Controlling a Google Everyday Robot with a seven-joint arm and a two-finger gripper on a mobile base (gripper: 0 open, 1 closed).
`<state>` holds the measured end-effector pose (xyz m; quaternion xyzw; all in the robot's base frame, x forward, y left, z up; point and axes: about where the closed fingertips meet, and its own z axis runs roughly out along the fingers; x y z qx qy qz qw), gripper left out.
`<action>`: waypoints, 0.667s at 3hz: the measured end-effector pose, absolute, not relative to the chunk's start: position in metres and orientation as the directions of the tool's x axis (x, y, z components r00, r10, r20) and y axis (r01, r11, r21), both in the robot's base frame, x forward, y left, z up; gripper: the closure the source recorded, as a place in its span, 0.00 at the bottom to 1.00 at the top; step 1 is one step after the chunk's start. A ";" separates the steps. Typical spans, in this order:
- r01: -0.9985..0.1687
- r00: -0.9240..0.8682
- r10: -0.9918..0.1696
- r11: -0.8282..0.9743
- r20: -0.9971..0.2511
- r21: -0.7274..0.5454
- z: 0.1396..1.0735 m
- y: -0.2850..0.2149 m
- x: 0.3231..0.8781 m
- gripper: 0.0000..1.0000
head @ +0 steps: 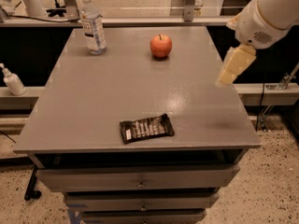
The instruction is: Move apple near rxbar chocolate
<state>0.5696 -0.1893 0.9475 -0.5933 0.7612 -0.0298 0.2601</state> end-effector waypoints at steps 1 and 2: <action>-0.876 -0.167 -0.862 0.353 -0.479 -0.329 0.933 -0.177 0.627 0.00; -0.870 -0.190 -0.748 0.429 -0.636 -0.244 0.910 -0.151 0.680 0.00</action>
Offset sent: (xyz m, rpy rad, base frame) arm 0.1812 0.0684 -0.0634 0.6167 0.0161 -0.0746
